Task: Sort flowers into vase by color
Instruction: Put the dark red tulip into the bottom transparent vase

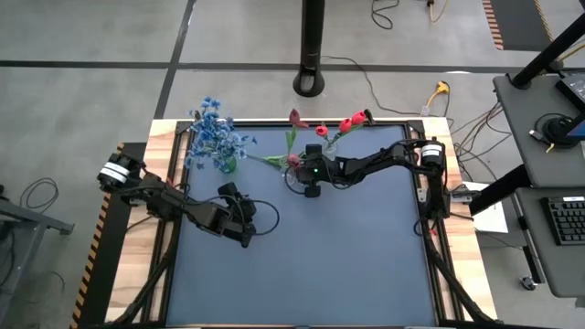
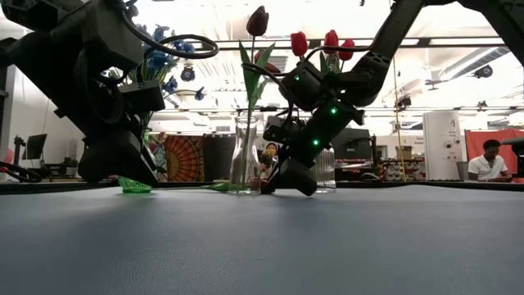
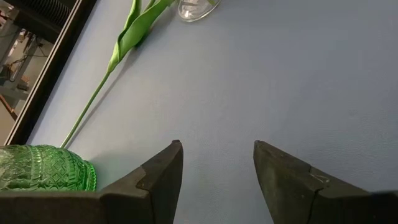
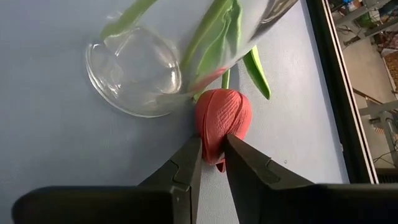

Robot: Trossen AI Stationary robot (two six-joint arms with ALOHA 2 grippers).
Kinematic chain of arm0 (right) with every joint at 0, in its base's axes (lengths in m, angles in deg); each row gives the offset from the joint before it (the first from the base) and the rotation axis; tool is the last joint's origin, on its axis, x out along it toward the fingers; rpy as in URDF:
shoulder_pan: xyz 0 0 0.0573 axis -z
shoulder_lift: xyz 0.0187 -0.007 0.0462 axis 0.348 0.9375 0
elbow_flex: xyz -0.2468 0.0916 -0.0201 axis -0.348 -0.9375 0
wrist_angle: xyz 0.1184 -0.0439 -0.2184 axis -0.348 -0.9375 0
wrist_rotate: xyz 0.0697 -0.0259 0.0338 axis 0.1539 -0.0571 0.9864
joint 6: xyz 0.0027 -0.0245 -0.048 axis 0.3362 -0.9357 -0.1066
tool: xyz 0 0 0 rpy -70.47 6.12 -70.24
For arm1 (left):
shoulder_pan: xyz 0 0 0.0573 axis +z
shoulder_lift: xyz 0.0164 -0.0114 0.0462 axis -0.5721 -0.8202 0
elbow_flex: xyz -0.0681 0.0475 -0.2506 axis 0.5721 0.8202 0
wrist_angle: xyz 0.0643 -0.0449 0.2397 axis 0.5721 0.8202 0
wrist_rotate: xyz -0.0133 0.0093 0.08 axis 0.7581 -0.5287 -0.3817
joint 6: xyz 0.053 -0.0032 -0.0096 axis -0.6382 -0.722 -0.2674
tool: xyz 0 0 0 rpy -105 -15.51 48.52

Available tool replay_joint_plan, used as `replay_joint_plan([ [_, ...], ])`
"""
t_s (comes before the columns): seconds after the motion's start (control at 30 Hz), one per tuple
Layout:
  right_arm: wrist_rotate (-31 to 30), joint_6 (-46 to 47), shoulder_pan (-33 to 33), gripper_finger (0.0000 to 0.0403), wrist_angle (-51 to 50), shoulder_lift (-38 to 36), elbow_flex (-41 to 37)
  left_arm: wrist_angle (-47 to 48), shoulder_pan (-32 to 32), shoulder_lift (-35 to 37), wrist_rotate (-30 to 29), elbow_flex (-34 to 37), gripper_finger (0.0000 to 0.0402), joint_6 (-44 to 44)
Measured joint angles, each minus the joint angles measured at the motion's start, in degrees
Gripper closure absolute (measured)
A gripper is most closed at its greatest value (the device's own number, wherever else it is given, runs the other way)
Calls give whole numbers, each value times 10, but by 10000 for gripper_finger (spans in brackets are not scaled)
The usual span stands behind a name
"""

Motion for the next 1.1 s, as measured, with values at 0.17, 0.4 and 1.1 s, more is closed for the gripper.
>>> replay_joint_plan([
  [0.17,-1,0,0,342,-14,0,0,0,0,0,0,0,222,0],
  [0.4,-15,12,0,342,-35,-1,1,0,0,0,0,0,222,0],
  [1.1,-18,21,-3,342,-72,-19,0,0,0,0,0,0,222,0],
])
